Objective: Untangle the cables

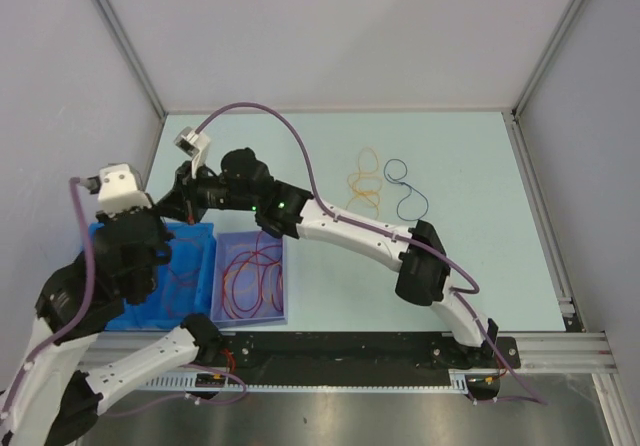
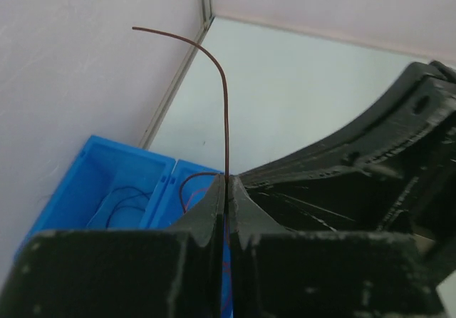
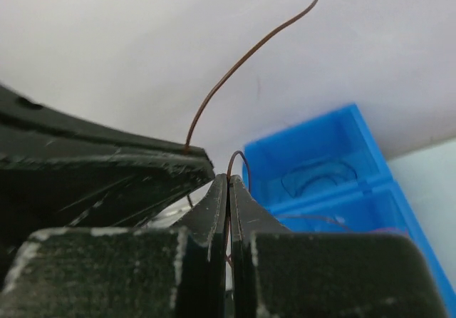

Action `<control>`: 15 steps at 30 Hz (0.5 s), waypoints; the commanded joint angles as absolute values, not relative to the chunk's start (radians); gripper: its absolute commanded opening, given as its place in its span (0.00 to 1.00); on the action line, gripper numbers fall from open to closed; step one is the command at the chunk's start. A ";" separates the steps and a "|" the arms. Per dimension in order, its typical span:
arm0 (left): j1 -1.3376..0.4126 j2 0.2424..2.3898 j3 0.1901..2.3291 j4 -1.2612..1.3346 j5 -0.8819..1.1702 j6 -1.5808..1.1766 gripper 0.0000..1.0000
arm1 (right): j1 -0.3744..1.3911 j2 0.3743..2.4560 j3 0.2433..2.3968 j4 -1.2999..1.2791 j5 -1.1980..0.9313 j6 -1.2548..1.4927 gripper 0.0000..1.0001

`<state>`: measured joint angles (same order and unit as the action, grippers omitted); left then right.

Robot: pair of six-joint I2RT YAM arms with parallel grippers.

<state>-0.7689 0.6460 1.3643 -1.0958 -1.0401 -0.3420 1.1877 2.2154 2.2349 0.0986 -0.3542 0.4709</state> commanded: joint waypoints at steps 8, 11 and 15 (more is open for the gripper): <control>-0.684 0.706 1.220 -1.155 -0.862 -0.514 0.03 | 1.187 2.260 2.180 0.149 -0.428 0.624 0.00; -0.574 0.736 1.198 -1.146 -0.770 -0.460 0.03 | 1.192 2.284 2.189 0.160 -0.454 0.656 0.00; -0.389 0.749 1.164 -1.120 -0.654 -0.417 0.02 | 1.201 2.336 2.249 0.158 -0.492 0.710 0.00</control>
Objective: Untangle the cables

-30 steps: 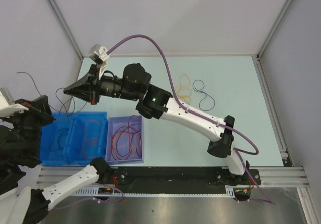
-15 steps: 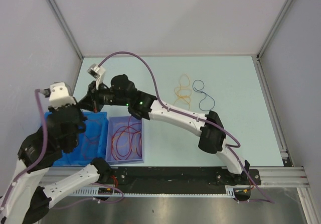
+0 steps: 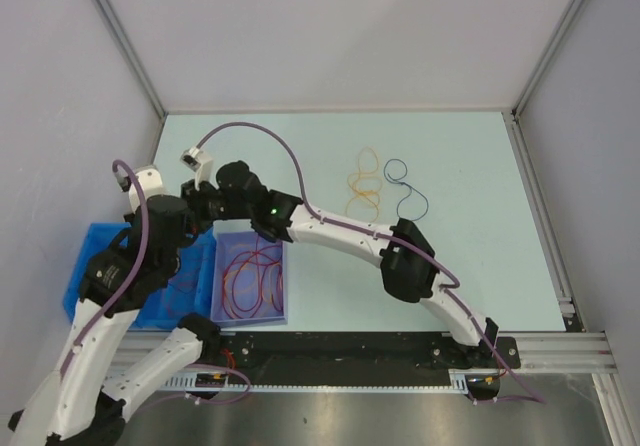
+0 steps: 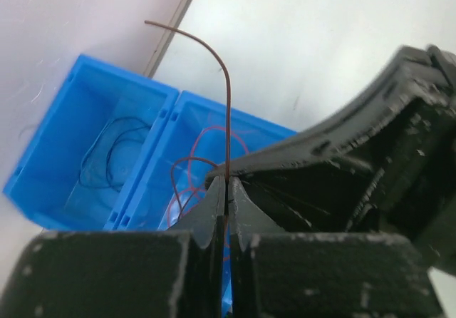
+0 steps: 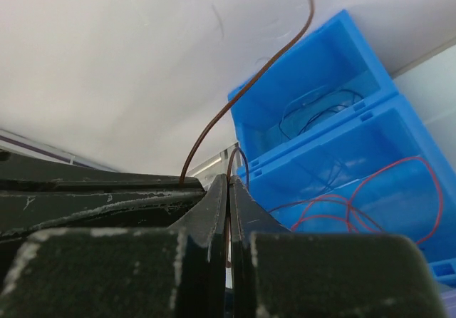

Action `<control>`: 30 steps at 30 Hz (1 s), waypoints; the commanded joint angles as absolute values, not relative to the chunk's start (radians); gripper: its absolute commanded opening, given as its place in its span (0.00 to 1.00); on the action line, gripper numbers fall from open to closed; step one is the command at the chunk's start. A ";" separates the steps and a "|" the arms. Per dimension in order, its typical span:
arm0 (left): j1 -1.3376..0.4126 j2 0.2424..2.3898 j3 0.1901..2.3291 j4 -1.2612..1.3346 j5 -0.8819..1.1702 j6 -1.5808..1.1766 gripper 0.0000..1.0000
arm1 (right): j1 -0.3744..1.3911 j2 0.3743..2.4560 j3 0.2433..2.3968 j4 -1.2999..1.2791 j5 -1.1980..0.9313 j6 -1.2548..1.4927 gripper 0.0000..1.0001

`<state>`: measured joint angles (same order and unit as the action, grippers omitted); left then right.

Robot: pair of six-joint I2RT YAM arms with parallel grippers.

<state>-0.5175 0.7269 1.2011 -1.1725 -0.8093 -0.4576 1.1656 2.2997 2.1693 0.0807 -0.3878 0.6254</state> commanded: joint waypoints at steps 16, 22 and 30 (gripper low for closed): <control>-0.140 0.735 1.118 -1.086 -0.529 -0.403 0.04 | 1.192 2.459 2.404 0.140 -0.523 0.793 0.02; -0.133 0.730 1.118 -1.094 -0.549 -0.426 0.23 | 1.170 2.421 2.361 0.020 -0.515 0.749 0.59; -0.124 0.715 1.132 -1.097 -0.548 -0.443 0.35 | 1.147 2.306 2.258 -0.161 -0.396 0.622 0.64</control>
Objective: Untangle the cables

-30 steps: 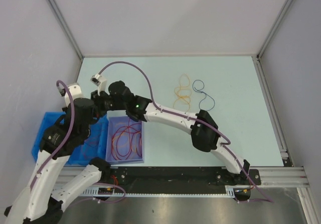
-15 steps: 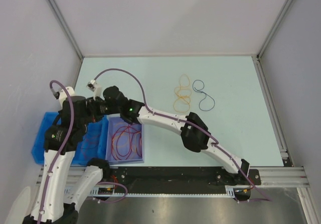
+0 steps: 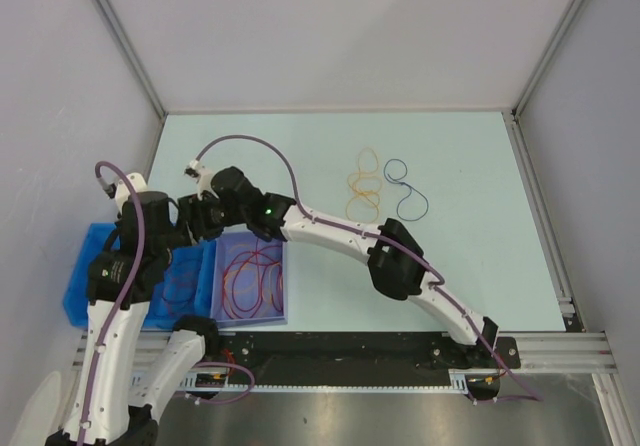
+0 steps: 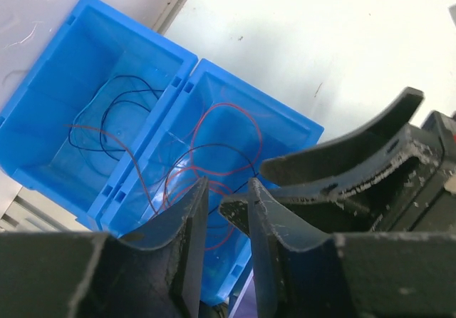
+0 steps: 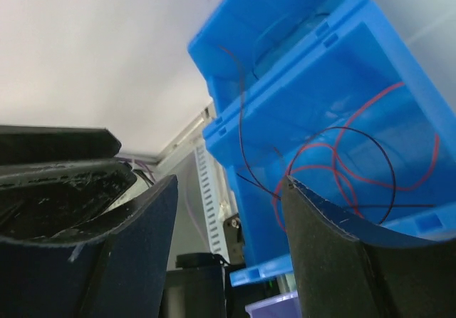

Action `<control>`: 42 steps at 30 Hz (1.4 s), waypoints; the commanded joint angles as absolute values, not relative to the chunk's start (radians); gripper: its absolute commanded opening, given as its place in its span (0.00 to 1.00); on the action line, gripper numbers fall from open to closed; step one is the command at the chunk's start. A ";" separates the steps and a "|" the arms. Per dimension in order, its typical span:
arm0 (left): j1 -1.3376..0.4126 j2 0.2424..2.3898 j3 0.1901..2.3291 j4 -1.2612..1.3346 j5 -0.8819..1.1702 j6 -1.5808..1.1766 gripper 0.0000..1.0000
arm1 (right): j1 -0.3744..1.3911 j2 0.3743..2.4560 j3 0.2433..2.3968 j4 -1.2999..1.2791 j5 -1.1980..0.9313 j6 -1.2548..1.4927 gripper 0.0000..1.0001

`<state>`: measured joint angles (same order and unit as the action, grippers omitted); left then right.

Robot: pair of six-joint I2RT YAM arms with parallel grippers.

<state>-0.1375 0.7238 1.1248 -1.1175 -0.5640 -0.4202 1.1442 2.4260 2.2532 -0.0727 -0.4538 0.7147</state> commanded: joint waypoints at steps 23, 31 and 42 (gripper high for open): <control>-0.127 0.735 1.124 -0.939 -0.008 -0.377 0.49 | 1.005 1.905 1.853 -0.244 -0.163 0.558 0.64; -0.199 0.784 1.083 -0.841 0.074 -0.405 0.50 | 0.856 1.692 1.570 -0.285 -0.057 0.610 0.64; -0.474 0.937 1.068 -0.695 -0.029 -0.506 0.53 | 0.635 1.552 1.390 -0.399 0.032 0.595 0.64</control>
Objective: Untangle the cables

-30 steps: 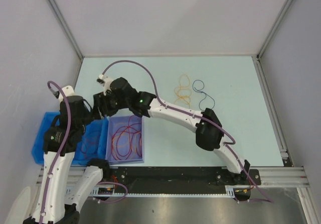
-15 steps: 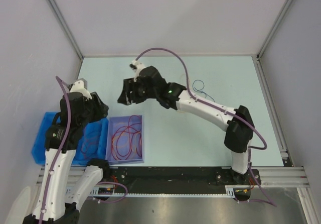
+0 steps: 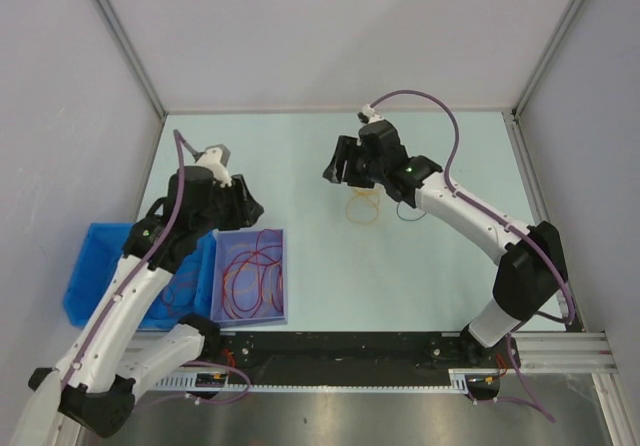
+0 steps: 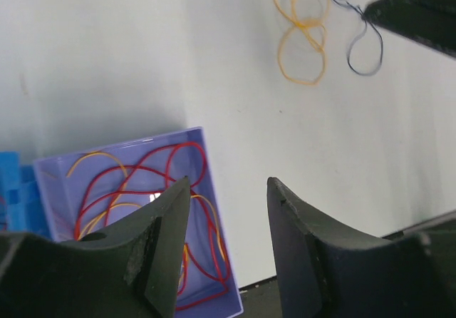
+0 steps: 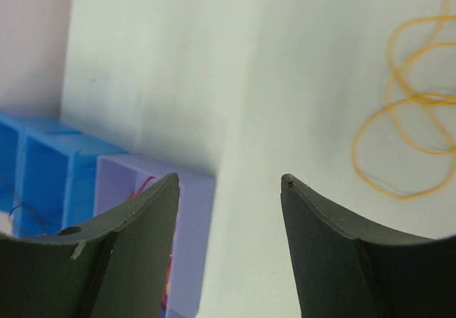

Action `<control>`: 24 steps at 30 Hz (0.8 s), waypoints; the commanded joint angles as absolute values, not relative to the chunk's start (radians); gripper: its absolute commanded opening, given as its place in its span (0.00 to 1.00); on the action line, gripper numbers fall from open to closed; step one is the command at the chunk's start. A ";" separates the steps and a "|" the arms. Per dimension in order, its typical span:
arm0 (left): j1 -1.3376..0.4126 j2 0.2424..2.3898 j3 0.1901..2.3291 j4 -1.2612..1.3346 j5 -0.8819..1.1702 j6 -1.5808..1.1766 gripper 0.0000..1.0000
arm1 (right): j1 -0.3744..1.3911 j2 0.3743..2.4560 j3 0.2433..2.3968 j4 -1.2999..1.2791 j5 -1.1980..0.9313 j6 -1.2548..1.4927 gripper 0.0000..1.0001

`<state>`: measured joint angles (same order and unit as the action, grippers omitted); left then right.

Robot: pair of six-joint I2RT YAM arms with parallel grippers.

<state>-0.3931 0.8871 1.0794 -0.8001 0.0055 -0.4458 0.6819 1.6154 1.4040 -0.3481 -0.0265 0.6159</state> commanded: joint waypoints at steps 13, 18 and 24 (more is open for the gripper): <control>-0.800 1.192 0.990 -0.483 -0.066 -0.592 0.52 | 0.381 1.600 1.347 -0.457 -0.029 0.514 0.64; -0.874 1.282 0.950 -0.416 -0.058 -0.614 0.52 | 0.316 1.657 1.347 -0.439 -0.061 0.471 0.64; -0.945 1.391 0.939 -0.379 -0.045 -0.612 0.52 | 0.249 1.747 1.354 -0.414 -0.069 0.417 0.63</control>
